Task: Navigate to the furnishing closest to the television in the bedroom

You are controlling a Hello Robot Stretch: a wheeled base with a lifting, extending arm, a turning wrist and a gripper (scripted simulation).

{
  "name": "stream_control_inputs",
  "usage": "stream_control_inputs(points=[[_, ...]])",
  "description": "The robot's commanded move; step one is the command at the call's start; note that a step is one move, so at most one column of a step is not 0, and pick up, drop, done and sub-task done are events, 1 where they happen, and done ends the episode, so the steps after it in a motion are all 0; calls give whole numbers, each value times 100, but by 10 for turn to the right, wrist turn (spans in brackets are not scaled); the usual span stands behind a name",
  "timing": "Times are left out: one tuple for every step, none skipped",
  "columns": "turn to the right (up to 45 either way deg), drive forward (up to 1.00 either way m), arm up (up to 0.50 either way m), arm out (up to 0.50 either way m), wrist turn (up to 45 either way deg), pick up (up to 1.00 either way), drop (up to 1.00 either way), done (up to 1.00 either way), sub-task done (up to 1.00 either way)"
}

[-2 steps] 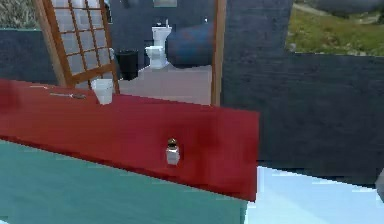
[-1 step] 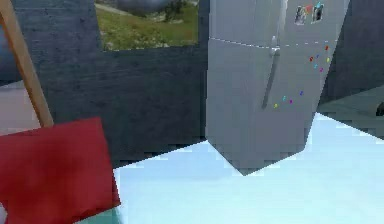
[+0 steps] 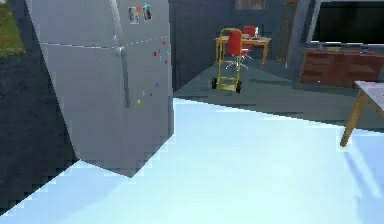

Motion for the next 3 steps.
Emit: stream_control_inputs(points=[[0,40,0,0,0,0,0,0,0],[-450,0,0,0,0,0,0,0,0],[-60,0,0,0,0,0,0,0,0]])
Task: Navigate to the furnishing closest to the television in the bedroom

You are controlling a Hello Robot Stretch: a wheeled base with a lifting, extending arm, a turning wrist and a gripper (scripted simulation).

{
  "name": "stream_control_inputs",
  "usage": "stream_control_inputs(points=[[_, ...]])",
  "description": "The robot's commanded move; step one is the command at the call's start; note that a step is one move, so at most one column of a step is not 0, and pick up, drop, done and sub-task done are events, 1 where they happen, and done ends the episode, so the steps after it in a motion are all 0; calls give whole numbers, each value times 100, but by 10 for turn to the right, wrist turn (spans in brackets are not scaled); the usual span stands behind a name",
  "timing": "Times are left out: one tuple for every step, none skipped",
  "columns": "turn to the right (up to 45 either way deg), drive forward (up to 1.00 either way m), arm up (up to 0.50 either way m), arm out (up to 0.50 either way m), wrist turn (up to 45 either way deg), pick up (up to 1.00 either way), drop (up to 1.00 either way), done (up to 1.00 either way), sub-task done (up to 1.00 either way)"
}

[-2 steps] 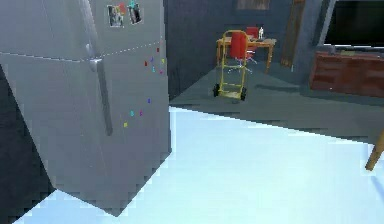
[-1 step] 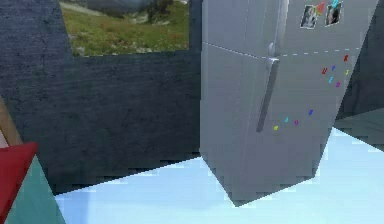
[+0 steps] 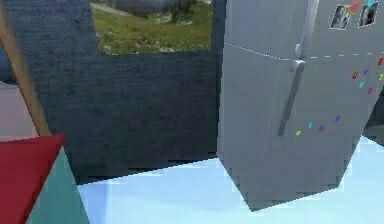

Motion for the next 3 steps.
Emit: stream_control_inputs(points=[[0,30,0,0,0,0,0,0,0],[-90,0,0,0,0,0,0,0,0],[0,90,0,0,0,0,0,0,0]])
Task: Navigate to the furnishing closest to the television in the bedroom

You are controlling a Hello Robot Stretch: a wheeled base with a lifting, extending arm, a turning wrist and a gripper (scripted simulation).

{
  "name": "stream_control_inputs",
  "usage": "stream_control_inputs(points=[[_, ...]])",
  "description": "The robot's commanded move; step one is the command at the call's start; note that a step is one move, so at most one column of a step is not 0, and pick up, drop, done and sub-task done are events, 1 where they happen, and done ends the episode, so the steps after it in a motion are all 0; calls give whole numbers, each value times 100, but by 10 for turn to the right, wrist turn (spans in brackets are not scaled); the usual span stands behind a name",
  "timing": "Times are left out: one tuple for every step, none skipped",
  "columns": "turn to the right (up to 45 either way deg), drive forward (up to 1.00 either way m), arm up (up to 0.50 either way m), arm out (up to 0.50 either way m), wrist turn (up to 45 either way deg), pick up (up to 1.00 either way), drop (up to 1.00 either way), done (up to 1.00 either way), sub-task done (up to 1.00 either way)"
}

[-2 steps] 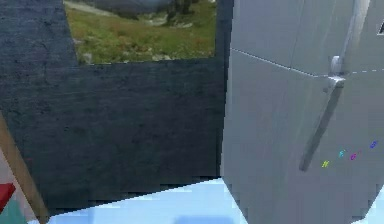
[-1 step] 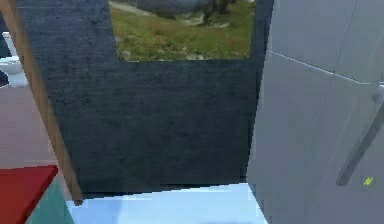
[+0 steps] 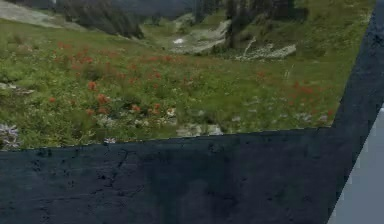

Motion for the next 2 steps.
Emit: stream_control_inputs(points=[[-450,0,0,0,0,0,0,0,0],[-420,0,0,0,0,0,0,0,0]])
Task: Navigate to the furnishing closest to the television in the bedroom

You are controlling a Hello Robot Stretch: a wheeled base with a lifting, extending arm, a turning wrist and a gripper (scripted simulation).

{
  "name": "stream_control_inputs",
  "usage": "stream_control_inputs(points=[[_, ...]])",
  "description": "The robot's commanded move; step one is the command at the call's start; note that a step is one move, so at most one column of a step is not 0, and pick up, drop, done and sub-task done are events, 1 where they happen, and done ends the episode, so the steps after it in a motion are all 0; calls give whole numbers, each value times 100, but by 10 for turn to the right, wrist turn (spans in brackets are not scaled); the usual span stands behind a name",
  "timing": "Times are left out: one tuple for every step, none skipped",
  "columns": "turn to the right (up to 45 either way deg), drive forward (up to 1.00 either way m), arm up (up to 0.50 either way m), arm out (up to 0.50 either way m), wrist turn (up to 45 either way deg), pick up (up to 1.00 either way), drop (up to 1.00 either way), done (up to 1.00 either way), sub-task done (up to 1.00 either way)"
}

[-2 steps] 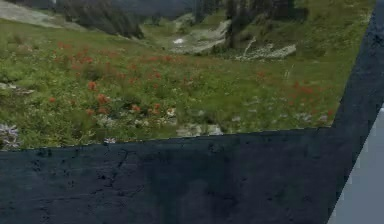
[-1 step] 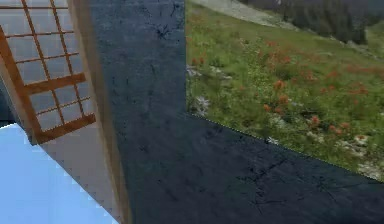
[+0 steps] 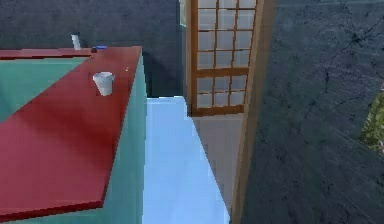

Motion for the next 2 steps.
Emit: stream_control_inputs(points=[[0,100,0,0,0,0,0,0,0],[-150,0,0,0,0,0,0,0,0]])
